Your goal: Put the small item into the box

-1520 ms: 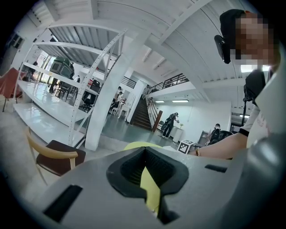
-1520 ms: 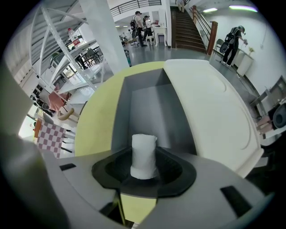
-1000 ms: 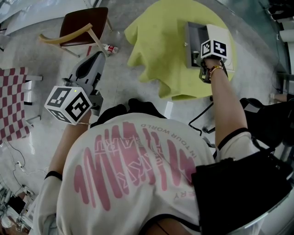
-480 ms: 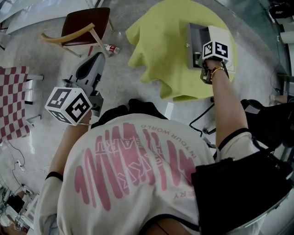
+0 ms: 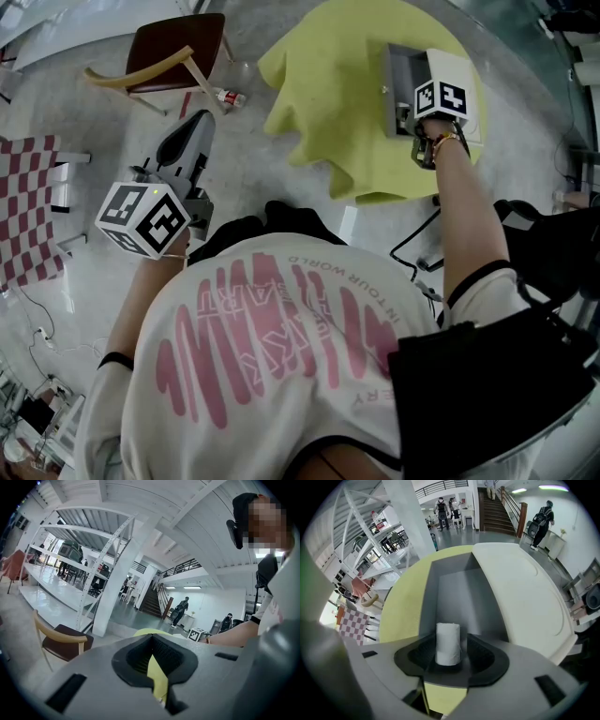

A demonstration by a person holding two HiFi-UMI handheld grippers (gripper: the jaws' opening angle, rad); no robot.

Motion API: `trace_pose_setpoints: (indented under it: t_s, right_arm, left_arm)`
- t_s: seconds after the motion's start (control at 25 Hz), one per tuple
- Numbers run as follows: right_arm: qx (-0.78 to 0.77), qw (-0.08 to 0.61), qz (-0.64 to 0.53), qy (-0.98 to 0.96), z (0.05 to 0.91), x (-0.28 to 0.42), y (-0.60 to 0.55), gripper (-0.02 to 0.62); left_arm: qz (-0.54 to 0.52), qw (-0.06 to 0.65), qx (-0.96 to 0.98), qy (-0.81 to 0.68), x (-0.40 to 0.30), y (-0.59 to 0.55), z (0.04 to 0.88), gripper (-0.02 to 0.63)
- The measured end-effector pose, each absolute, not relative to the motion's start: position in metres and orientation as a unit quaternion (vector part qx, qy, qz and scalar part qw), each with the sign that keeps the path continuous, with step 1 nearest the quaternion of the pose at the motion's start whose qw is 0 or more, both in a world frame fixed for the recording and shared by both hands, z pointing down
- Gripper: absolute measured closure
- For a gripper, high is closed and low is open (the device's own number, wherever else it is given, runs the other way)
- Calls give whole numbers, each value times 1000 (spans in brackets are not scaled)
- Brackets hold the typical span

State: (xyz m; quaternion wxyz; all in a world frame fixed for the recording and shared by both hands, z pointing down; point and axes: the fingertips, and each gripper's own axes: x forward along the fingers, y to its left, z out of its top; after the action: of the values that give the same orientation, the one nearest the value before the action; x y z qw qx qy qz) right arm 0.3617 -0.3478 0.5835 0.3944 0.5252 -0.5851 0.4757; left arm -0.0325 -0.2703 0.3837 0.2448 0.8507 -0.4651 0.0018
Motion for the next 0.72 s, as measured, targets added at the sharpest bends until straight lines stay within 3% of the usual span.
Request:
trace_pose_setpoints:
  t_s: [0.72]
  right_arm:
    - [543,358,478,-590,575,364,-349,377]
  left_arm:
    - [-4,233,851,-471,-35,-265,368,600]
